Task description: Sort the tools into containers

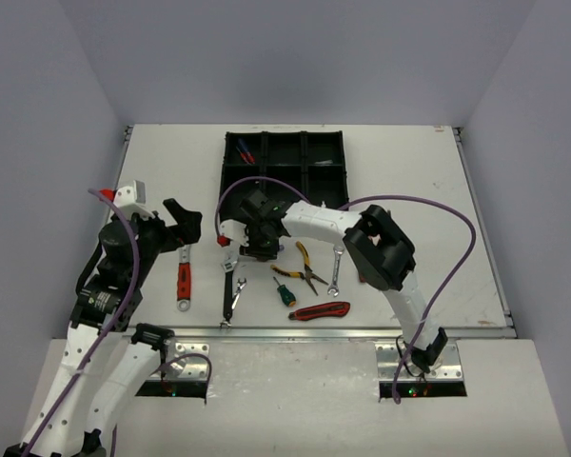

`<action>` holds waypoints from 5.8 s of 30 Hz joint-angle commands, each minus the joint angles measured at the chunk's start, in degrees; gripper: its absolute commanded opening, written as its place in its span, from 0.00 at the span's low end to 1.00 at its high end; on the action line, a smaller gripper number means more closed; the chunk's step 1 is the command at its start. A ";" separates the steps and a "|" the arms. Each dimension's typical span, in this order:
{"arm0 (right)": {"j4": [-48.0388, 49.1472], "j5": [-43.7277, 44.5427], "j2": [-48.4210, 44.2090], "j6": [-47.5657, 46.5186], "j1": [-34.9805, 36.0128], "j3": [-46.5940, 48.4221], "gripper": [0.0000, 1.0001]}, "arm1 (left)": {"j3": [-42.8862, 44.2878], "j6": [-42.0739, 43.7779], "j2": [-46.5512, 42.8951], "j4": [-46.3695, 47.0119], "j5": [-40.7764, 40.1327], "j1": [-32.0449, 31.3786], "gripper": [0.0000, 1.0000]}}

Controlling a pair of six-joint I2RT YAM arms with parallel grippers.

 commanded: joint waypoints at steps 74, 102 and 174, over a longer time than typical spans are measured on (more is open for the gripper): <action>51.27 7.91 22.15 38.44 -16.63 40.25 0.50 | 1.10 -3.66 -3.93 -1.69 -11.79 -4.01 1.00; 9.14 18.09 -49.22 59.02 -6.21 -31.27 0.99 | 1.04 -5.80 -4.08 -2.85 -16.82 -1.23 1.00; 24.93 15.32 16.67 28.06 -21.43 38.91 0.07 | 0.84 -4.46 -3.14 -1.97 -12.93 -1.37 1.00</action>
